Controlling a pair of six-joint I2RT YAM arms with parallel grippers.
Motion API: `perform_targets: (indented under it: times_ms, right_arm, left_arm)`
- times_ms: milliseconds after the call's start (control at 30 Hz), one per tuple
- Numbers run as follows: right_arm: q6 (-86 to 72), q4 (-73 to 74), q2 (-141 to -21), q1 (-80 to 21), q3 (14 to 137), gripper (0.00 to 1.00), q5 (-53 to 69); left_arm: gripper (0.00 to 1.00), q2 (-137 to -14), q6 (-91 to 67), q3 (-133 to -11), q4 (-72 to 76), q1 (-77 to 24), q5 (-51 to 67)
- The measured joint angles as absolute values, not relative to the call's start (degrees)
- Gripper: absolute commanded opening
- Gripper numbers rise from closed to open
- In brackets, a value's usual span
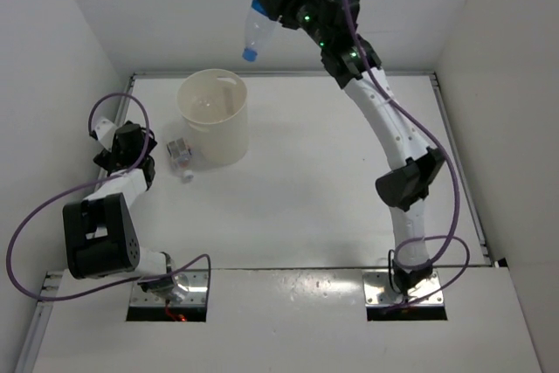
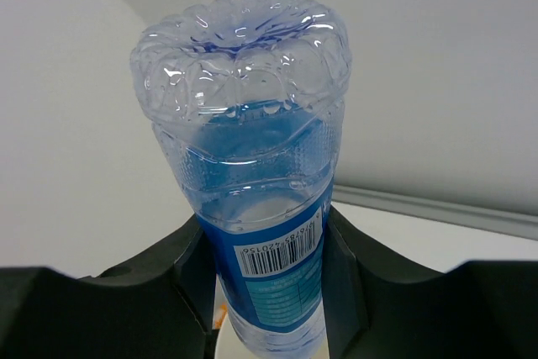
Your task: Put the plastic bottles in the bin
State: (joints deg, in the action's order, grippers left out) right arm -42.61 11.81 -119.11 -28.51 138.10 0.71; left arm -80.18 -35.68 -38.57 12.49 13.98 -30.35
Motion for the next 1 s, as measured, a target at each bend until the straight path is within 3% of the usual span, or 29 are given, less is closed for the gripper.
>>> perform_targets:
  times_ms: [300, 467, 533, 567, 600, 700, 833, 1000]
  right_arm:
    - [-32.7, 11.4, -128.2, -37.8, 139.4, 0.24, 0.1]
    - [-26.2, 12.5, -130.5, -43.0, 139.3, 0.32, -3.5]
    - [-23.2, 12.8, -130.8, -44.9, 139.3, 0.41, -5.5]
    - [-21.9, 12.9, -130.8, -45.7, 139.3, 0.50, -6.6]
    - [-20.8, 13.4, -130.8, -46.5, 139.2, 0.70, -7.6]
    - [-18.1, 13.6, -130.7, -48.1, 137.3, 0.88, -11.3]
    - [-17.4, 15.0, -129.9, -48.4, 131.9, 1.00, -15.1]
    - [-17.1, 16.6, -126.7, -48.1, 127.0, 1.00, -19.0]
  left_arm:
    - [1.00, -80.9, -36.3, -38.6, 12.4, 14.0, -31.0]
    - [1.00, -80.9, -36.6, -38.6, 12.4, 14.0, -31.4]
    - [1.00, -80.9, -37.1, -38.6, 12.4, 14.0, -31.4]
    - [1.00, -80.9, -37.4, -38.6, 12.3, 14.0, -31.5]
    - [1.00, -80.9, -37.7, -38.7, 12.1, 14.0, -31.5]
    - [1.00, -80.9, -38.0, -39.2, 12.1, 14.0, -31.6]
    - [1.00, -80.9, -38.5, -40.2, 11.7, 14.3, -31.9]
    - [1.00, -81.7, -40.5, -46.4, 8.0, 15.4, -31.8]
